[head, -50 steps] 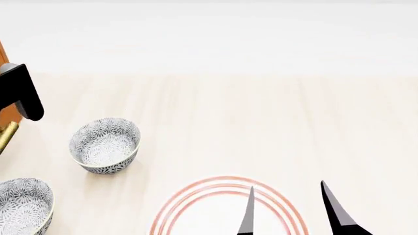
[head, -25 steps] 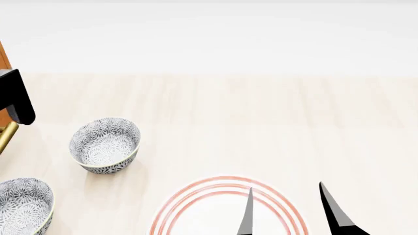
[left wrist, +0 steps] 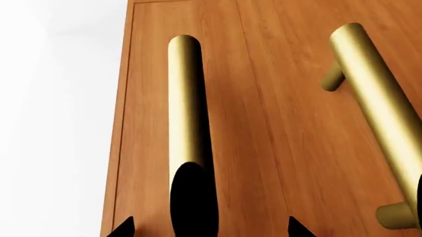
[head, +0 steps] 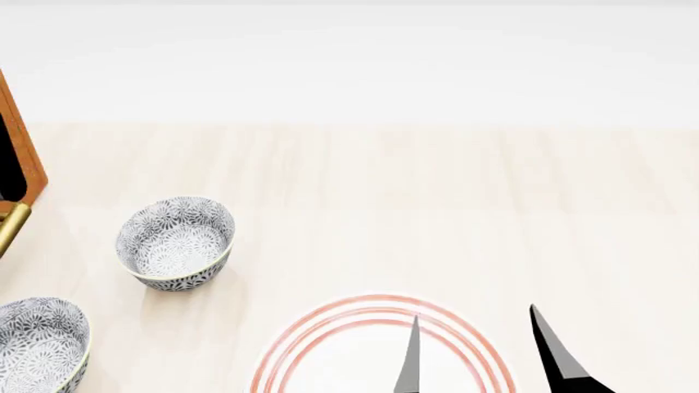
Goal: Open the top drawer of the cabinet.
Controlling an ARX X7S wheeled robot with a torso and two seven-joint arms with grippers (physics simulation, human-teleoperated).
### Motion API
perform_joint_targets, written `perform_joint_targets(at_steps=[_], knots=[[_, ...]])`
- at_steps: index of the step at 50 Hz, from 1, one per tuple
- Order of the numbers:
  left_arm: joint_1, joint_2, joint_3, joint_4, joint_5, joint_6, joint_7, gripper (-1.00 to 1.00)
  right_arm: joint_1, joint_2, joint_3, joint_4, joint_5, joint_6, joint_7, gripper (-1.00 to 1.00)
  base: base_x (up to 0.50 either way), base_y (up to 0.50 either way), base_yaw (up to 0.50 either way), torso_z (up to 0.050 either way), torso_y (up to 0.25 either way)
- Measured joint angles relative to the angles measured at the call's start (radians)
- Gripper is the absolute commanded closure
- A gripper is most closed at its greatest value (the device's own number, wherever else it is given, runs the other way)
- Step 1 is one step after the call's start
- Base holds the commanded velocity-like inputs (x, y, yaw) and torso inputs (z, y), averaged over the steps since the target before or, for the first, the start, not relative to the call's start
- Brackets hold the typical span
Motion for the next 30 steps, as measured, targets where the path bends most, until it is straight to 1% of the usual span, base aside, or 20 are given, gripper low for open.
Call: perform_joint_targets(at_steps=[1, 2, 13, 30], knots=[[-0.002, 0.003, -0.001, -0.008, -0.001, 0.003, -0.003, -1.0, 0.0, 0.0, -0.001, 0.0, 0.0, 0.0, 0.0, -1.0, 0.0, 0.0, 0.0, 0.0, 0.0], [-0.005, 0.006, -0.002, -0.016, -0.002, 0.007, -0.007, 1.0, 0.0, 0.001, -0.001, 0.0, 0.0, 0.0, 0.001, -1.0, 0.0, 0.0, 0.0, 0.0, 0.0], [-0.031, 0.018, -0.01, -0.065, -0.031, 0.05, -0.057, 1.0, 0.001, 0.004, -0.006, 0.0, 0.0, 0.001, 0.003, -1.0, 0.0, 0.0, 0.0, 0.0, 0.0], [-0.028, 0.003, -0.021, -0.043, -0.051, 0.06, -0.061, 1.0, 0.001, 0.01, -0.014, 0.003, 0.0, -0.002, 0.007, -1.0, 0.0, 0.0, 0.0, 0.0, 0.001]])
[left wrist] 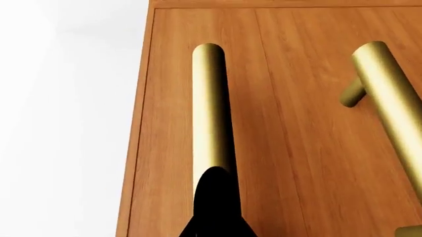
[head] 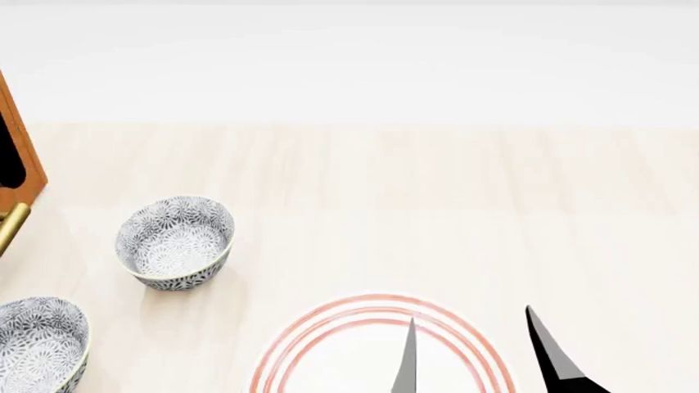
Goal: Open the top drawer of the cabinet.
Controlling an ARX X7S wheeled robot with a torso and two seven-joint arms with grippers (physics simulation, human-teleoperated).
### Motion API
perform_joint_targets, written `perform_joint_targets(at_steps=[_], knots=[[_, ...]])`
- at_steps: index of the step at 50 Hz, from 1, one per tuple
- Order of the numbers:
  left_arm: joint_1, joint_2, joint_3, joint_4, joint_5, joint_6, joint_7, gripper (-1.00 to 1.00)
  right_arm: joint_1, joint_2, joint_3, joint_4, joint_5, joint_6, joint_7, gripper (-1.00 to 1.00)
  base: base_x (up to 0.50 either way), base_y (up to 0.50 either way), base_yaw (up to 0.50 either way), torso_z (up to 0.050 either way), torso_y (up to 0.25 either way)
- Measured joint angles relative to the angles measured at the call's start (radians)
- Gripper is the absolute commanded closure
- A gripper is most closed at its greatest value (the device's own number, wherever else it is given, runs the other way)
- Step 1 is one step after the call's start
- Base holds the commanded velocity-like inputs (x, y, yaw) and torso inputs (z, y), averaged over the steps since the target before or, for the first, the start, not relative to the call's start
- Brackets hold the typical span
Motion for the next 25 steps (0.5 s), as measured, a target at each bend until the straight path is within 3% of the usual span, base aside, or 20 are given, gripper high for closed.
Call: perform_joint_targets(at_steps=[25], knots=[[0.076, -0.112, 0.032, 0.459, -0.012, -0.155, 0.195, 1.0, -0.004, 0.017, -0.008, -0.032, 0.01, 0.018, 0.003, -1.0, 0.0, 0.0, 0.0, 0.0, 0.003]])
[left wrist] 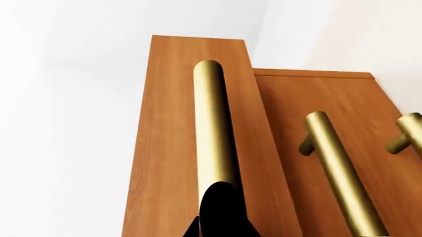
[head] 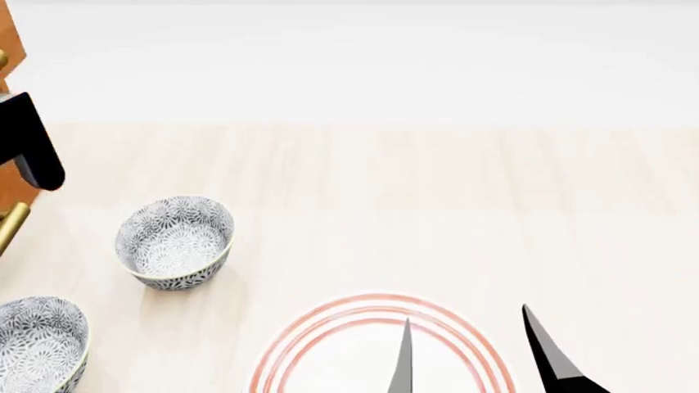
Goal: Open the top drawer of the cabinet.
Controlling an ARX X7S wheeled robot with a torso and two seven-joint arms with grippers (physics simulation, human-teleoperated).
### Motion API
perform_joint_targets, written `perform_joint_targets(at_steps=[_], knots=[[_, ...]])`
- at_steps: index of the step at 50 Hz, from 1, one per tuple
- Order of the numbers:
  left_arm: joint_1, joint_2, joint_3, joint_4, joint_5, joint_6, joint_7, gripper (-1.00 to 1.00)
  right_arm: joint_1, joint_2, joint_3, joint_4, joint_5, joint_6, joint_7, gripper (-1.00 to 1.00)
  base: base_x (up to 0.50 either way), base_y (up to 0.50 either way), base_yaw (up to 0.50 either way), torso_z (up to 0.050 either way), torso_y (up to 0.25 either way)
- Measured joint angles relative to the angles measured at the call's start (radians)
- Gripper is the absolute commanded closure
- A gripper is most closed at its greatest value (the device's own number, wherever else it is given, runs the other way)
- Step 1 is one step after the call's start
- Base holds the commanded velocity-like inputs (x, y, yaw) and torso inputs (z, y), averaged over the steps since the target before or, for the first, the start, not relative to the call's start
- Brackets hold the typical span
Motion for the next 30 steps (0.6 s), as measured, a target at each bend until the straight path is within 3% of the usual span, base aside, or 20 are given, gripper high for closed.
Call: perform_joint_targets(at_steps=[11, 30], knots=[[0.016, -0.019, 0.034, 0.152, -0.007, -0.045, 0.057, 1.0, -0.001, 0.005, -0.002, -0.009, 0.006, 0.005, 0.001, -1.0, 0.0, 0.0, 0.0, 0.001, 0.007], [0.027, -0.029, 0.056, 0.229, 0.0, -0.066, 0.08, 1.0, -0.003, 0.01, -0.006, -0.012, 0.011, 0.003, 0.006, -1.0, 0.0, 0.0, 0.0, 0.002, 0.008]])
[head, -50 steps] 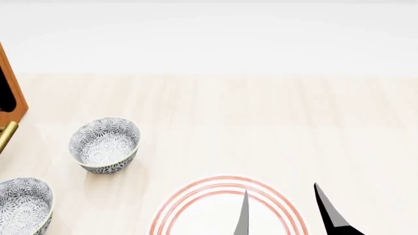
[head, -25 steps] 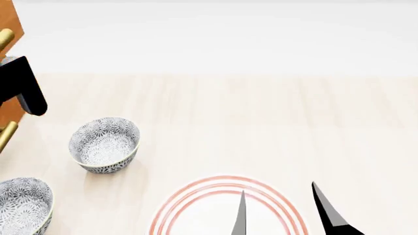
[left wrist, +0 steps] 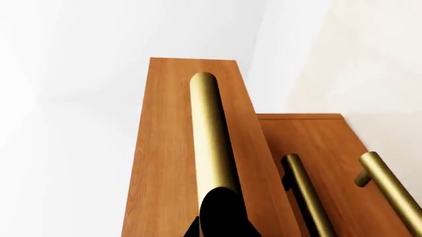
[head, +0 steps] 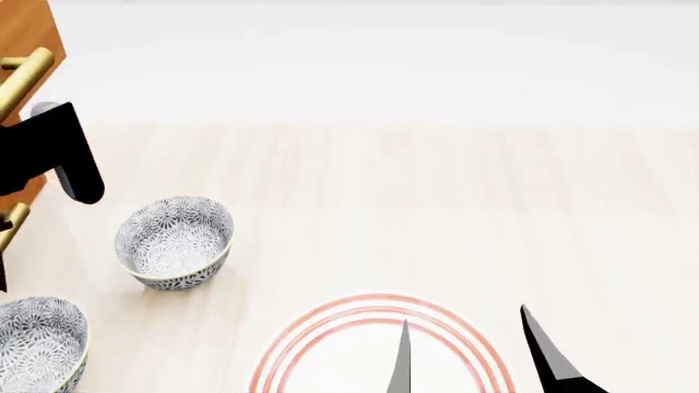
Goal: Open the top drawer of the cabinet.
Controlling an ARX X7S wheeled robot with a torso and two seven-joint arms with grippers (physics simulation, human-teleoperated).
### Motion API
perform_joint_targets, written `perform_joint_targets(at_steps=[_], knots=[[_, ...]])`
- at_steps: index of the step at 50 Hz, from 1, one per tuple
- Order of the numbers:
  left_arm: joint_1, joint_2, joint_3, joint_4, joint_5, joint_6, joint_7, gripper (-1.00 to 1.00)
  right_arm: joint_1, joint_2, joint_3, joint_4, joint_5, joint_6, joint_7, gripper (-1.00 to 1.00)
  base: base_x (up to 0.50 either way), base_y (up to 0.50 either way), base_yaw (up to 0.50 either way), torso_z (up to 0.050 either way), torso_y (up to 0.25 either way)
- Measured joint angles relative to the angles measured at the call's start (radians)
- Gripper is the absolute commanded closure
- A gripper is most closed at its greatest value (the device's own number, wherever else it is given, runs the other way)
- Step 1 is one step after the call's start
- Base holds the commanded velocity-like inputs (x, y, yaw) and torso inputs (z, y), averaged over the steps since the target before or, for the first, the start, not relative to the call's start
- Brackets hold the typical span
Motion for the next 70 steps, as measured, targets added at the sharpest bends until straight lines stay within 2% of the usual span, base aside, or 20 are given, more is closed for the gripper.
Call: perform_joint_targets(at_steps=[4, 5, 18, 30, 37, 45, 55, 70], knots=[[0.002, 0.0, 0.001, 0.004, 0.002, -0.001, 0.0, 1.0, -0.001, 0.001, -0.001, 0.0, 0.001, -0.001, 0.001, -1.0, 0.0, 0.0, 0.0, 0.0, 0.006], [0.002, 0.0, -0.001, 0.004, 0.002, -0.002, -0.002, -1.0, -0.001, 0.001, -0.001, 0.001, 0.001, -0.002, 0.001, -1.0, 0.0, 0.0, 0.0, 0.0, 0.012], [0.024, -0.041, -0.016, 0.103, 0.074, -0.031, -0.021, -1.0, -0.001, 0.004, -0.005, 0.009, 0.004, -0.008, 0.003, -1.0, 0.0, 0.0, 0.0, 0.001, 0.002], [0.125, -0.154, -0.048, 0.403, 0.109, -0.103, 0.012, -1.0, -0.001, 0.005, -0.012, 0.014, 0.004, -0.014, 0.004, -1.0, 0.0, 0.0, 0.0, 0.001, 0.004], [0.16, -0.219, -0.08, 0.618, 0.185, -0.135, 0.021, -1.0, -0.001, 0.006, -0.016, 0.019, 0.004, -0.016, 0.005, -1.0, 0.0, 0.0, 0.0, 0.0, 0.0], [0.183, -0.254, -0.15, 0.799, 0.191, -0.171, 0.047, -1.0, -0.001, 0.008, -0.019, 0.022, 0.004, -0.02, 0.007, -1.0, 0.0, 0.0, 0.0, 0.0, 0.0], [0.129, -0.187, -0.359, 0.837, 0.069, -0.258, 0.114, -1.0, 0.0, 0.009, -0.025, 0.024, 0.003, -0.02, 0.009, -1.0, 0.0, 0.0, 0.0, 0.0, 0.0], [-0.066, -0.017, -0.656, 0.593, -0.104, -0.433, 0.207, -1.0, 0.004, 0.014, -0.033, 0.022, 0.003, -0.012, 0.012, -1.0, 0.0, 0.0, 0.0, 0.0, 0.0]])
